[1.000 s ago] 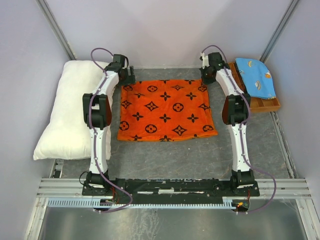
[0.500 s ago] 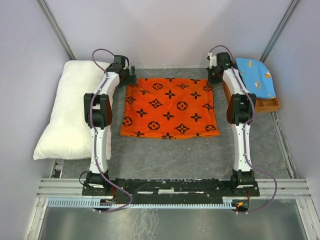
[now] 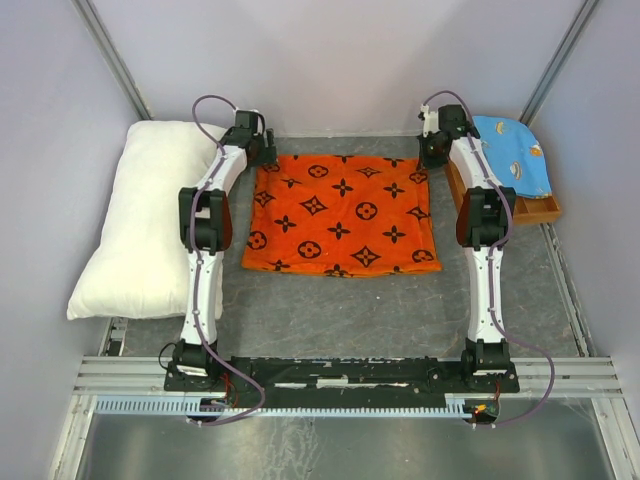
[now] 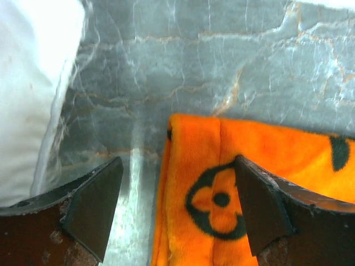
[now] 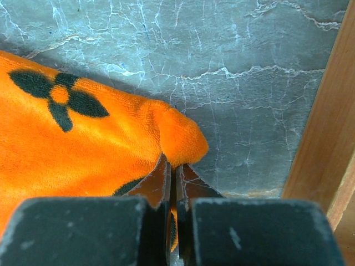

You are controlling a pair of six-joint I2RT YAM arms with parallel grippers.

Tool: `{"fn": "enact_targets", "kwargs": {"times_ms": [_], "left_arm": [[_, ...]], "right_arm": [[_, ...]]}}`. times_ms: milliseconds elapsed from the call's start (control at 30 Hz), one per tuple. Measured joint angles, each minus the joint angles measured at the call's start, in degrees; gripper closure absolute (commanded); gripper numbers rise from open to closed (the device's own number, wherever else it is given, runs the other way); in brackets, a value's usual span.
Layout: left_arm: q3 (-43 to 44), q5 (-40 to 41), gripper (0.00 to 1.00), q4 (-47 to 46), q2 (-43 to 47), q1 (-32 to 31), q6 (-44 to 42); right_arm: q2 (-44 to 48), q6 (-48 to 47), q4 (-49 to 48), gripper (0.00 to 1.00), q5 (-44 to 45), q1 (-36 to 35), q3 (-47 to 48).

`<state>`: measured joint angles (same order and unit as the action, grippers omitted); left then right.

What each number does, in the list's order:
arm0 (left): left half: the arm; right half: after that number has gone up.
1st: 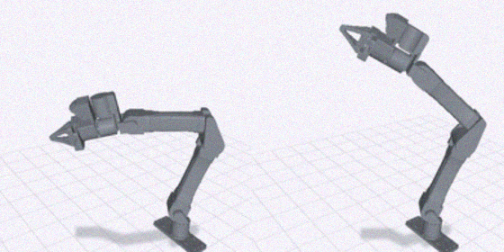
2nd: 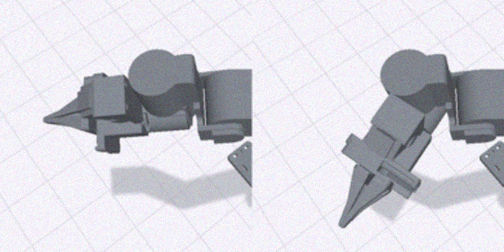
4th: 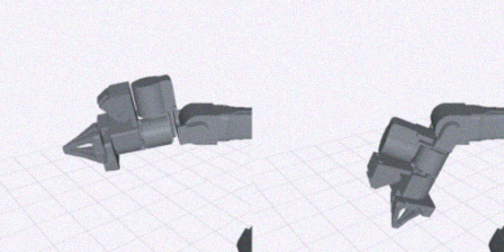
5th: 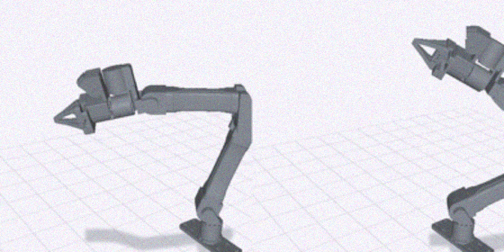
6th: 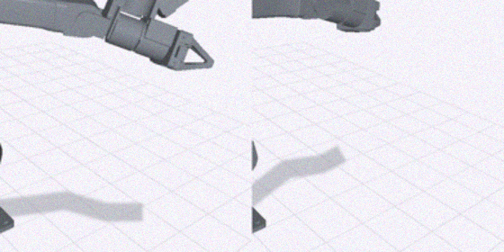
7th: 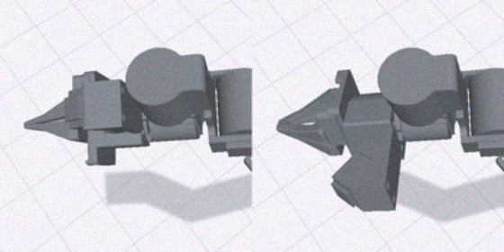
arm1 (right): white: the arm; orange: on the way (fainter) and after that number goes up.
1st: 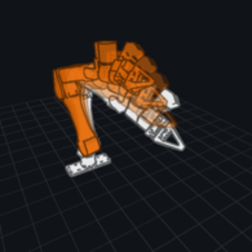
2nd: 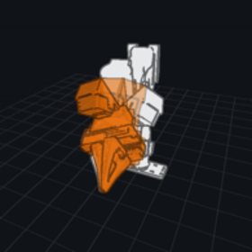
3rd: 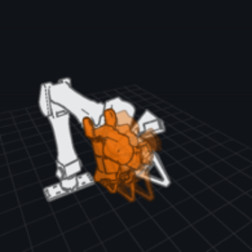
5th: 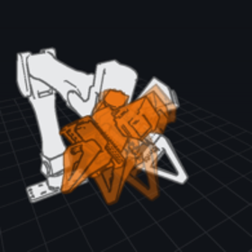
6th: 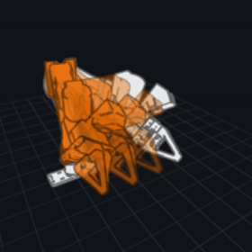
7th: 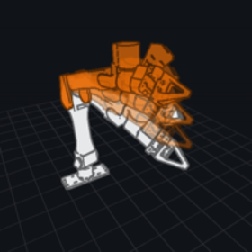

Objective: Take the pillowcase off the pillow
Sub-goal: Fold the pillowcase at the center of the board.

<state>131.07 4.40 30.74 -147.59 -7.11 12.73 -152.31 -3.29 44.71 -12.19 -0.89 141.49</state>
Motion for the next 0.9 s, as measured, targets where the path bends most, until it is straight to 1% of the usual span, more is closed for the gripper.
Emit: {"fn": "enact_targets", "kwargs": {"times_ms": [133, 200, 267, 333, 400, 533, 567, 633, 733, 800, 833, 867, 900], "left_arm": [[4.83, 0.0, 0.24, -0.22, -2.99, -0.15, 0.0], [7.56, 0.04, 0.35, -0.42, -4.74, -0.22, 0.02], [8.5, 0.07, 0.43, -0.46, -5.4, -0.42, 0.02], [8.72, 0.11, 0.48, -0.44, -5.6, -0.59, 0.04], [8.72, 0.07, 0.47, -0.31, -5.6, -0.74, 0.13], [8.66, 0.07, 0.28, -0.26, -5.6, -1.16, 0.31], [8.55, 0.09, 0.26, -0.39, -5.6, -1.29, 0.31], [7.93, 0.33, 0.28, -1.27, -5.46, -1.73, 0.31], [6.78, 1.11, 0.43, -2.32, -5.03, -2.12, 0.31], [6.64, 1.27, 0.49, -2.58, -5.03, -2.23, 0.39], [6.64, 1.31, 0.55, -2.56, -5.03, -2.21, 0.46], [6.69, 1.4, 0.67, -2.45, -5.03, -2.19, 0.52], [6.84, 1.49, 0.84, -2.14, -5.05, -2.16, 0.66]], "right_arm": [[0.15, 0.07, -0.09, 0.99, -0.66, 0.15, -0.33], [0.46, 0.13, -0.04, 0.99, -0.81, 0.2, -0.79], [0.72, 0.13, -0.07, 0.99, -0.83, 0.2, -1.2], [1.09, 0.13, -0.02, 0.99, -0.85, 0.2, -1.79], [1.51, 0.15, 0.04, 0.99, -0.85, 0.2, -2.43], [2.25, 0.17, 0.44, 0.99, -0.94, 0.17, -3.41], [2.4, 0.17, 0.63, 0.99, -1.09, 0.17, -3.65], [2.8, 0.2, 0.83, 0.99, -1.16, 0.2, -4.28], [3.52, 0.2, 0.9, 0.99, -1.27, 0.2, -5.42], [3.98, 0.22, 1.05, 0.99, -1.31, 0.2, -6.14], [4.2, 0.22, 1.14, 0.98, -1.33, 0.2, -6.45], [4.35, 0.24, 1.27, 0.98, -1.36, 0.2, -6.69], [4.5, 0.26, 1.27, 0.99, -1.36, 0.2, -6.93]]}}
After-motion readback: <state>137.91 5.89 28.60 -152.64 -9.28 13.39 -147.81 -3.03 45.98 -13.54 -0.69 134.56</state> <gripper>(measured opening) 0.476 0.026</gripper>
